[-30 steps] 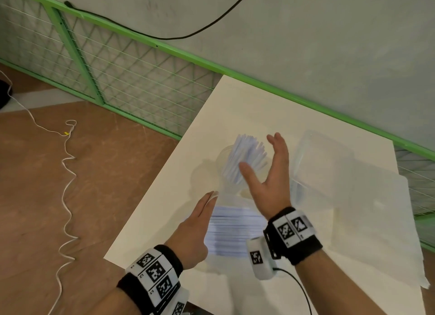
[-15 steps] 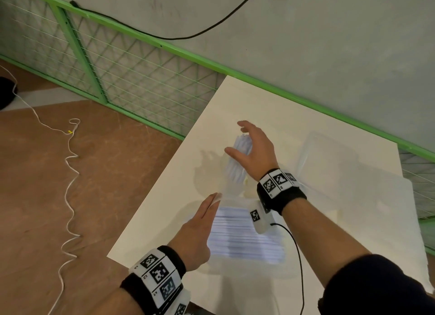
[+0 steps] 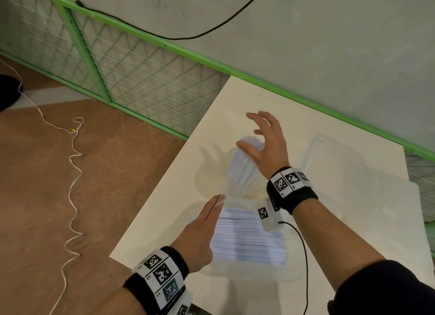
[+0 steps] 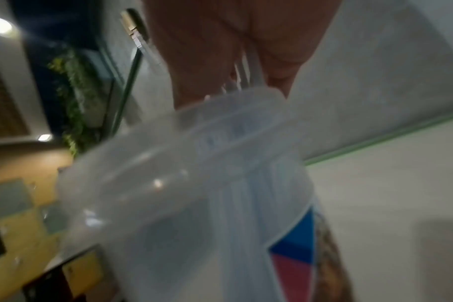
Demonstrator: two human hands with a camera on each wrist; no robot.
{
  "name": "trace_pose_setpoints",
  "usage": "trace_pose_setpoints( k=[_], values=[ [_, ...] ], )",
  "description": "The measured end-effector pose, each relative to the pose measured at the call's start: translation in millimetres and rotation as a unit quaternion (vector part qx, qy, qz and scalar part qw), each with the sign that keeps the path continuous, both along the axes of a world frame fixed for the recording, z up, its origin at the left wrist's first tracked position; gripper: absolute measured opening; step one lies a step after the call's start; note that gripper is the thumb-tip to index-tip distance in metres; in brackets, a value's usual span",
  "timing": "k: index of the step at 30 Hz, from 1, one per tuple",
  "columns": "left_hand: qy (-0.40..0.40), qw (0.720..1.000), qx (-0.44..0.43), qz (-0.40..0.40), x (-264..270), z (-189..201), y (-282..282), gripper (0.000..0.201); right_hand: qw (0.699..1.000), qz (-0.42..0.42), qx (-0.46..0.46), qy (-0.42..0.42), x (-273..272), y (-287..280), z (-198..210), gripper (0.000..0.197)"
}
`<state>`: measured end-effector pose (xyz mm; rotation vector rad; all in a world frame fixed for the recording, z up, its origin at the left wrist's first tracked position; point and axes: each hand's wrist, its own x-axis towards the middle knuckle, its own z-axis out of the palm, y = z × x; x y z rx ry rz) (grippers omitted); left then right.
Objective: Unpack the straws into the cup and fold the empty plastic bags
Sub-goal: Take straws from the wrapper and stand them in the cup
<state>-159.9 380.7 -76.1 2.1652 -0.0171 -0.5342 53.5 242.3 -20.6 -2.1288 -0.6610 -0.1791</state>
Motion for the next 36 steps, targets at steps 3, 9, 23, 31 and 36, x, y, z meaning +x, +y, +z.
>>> trace_pose_setpoints(
  k=[3,9,23,31,36],
  values=[
    [-0.005,1.000,0.001,0.002,0.0,1.9,-1.0,0.111,0.992,0.058,-0.108,-0.029,1.0,3.8,0.3,0.052],
    [-0.002,1.000,0.004,0.008,-0.2,4.7,-0.3,0.110,0.993,0.042,-0.104,-0.031,0.6,7.5,-5.8,0.012],
    [0.002,1.000,0.008,0.009,-0.9,11.5,-2.2,0.110,0.984,-0.050,-0.166,-0.051,-22.4,3.0,26.6,0.032],
    [-0.030,0.999,-0.001,-0.011,-0.7,15.3,-13.3,0.116,0.935,0.179,-0.302,0.058,-158.6,-29.2,-7.3,0.031],
    [-0.047,0.998,-0.008,-0.044,1.9,16.7,-29.1,0.116,0.870,0.149,-0.456,0.114,-192.7,-48.1,-64.5,0.036]
  ],
)
